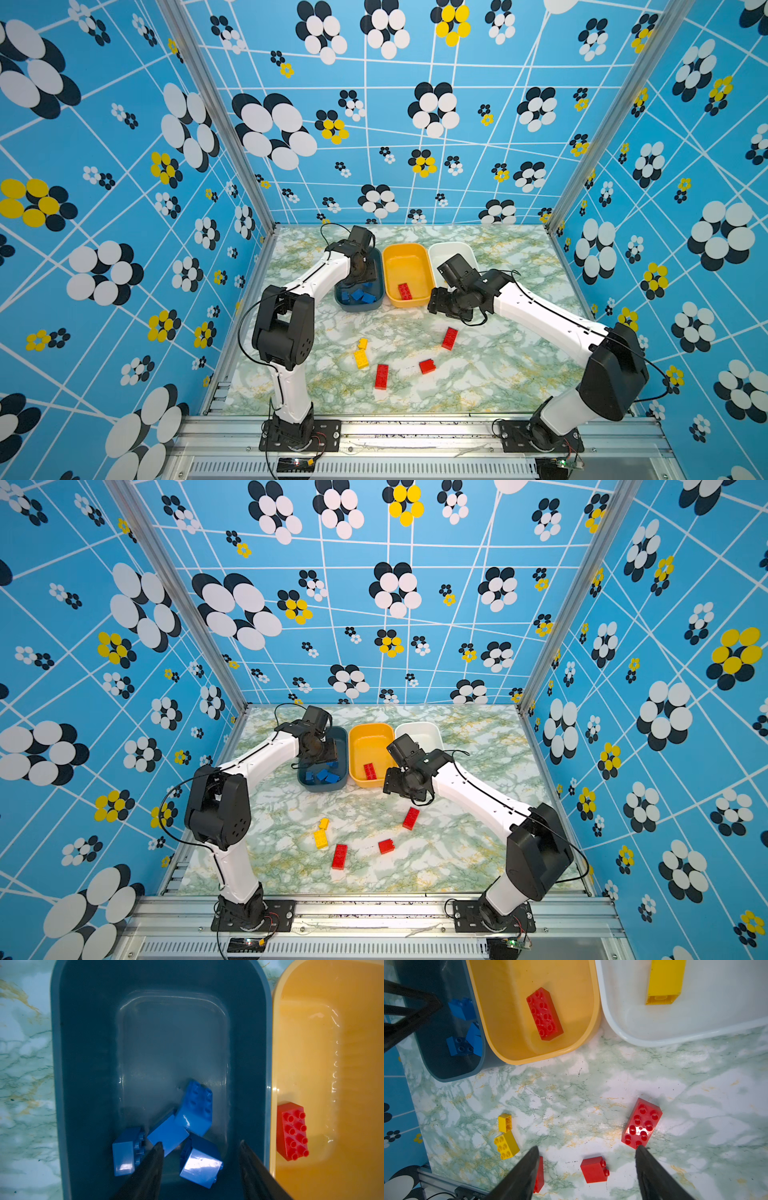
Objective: Sort the legos into containers by color
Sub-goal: 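Drop the blue brick into the teal bin while right gripper moves toward red bricks, then lower right gripper onto a long red brick and grasp it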
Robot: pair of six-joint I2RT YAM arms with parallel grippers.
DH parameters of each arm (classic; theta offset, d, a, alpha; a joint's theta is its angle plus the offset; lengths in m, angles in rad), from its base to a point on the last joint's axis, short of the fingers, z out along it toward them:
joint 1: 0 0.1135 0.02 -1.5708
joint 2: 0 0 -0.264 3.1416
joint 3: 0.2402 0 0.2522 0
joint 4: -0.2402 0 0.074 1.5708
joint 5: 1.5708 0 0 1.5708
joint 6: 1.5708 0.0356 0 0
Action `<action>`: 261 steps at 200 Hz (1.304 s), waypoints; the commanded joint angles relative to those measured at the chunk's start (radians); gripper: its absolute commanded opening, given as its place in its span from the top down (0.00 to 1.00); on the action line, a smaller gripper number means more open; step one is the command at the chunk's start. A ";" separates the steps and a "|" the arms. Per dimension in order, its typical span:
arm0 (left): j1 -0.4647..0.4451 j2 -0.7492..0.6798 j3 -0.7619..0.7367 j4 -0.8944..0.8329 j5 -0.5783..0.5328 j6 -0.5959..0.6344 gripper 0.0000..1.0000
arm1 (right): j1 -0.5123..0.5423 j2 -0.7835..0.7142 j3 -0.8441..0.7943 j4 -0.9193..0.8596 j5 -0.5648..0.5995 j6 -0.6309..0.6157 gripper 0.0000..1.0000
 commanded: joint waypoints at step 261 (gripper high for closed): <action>0.013 -0.413 -0.377 0.098 0.132 -0.106 0.14 | -0.014 0.120 -0.229 0.099 0.053 0.096 0.22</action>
